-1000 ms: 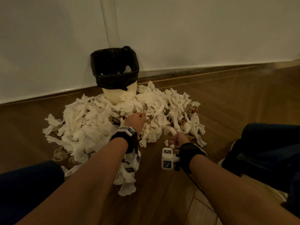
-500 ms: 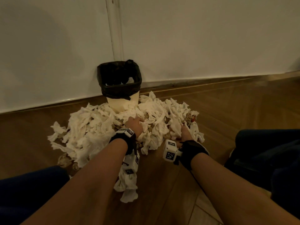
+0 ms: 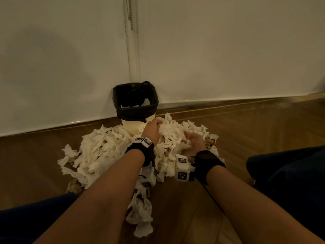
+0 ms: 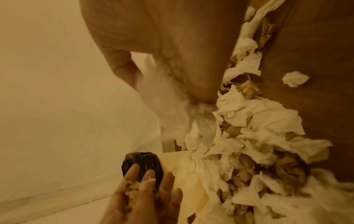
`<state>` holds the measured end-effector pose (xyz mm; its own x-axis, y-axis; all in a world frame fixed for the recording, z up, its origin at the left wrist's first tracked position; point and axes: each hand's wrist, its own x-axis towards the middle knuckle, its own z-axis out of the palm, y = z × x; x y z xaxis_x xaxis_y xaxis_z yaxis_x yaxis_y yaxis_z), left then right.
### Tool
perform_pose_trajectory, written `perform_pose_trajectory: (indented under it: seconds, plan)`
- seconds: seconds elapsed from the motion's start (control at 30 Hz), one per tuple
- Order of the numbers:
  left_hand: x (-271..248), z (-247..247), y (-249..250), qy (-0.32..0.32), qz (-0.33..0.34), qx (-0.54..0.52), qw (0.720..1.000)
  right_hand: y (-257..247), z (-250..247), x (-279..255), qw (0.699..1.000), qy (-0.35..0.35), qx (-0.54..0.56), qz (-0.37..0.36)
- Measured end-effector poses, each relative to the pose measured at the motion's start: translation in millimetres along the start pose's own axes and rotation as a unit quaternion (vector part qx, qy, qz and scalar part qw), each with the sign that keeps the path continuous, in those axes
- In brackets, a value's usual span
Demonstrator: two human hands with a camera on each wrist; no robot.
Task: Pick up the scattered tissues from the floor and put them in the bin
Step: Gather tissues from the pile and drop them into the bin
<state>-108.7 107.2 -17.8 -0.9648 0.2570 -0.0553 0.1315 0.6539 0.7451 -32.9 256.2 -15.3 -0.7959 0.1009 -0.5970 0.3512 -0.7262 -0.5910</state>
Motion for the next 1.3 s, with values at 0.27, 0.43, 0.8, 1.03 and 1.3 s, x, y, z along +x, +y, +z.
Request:
perform_pose_trajectory:
  seconds: [0.27, 0.43, 0.8, 1.03, 1.3]
  plan:
    - [14.5, -35.7, -25.1, 0.061, -0.028, 0.000, 0.998, -4.2, 39.6, 37.2, 0.969, 0.027, -0.246, 0.006]
    - [33.6, -79.1, -17.4, 0.143, -0.002, -0.065, 0.987, -30.3, 100.3, 57.8, 0.982, -0.006, -0.183, -0.037]
    - [96.4, -145.1, -18.6, 0.189, -0.044, 0.057, 0.979, -75.4, 238.4, 94.8, 0.882, 0.060, -0.432, -0.176]
    - [100.9, -129.8, -34.3, 0.075, -0.131, 0.031, 0.988, -52.4, 222.7, 133.9, 0.893, -0.007, -0.427, -0.144]
    - [90.9, -111.6, -43.6, 0.163, -0.062, -0.040, 0.984, -44.9, 189.7, 138.1, 0.942, -0.019, -0.309, -0.129]
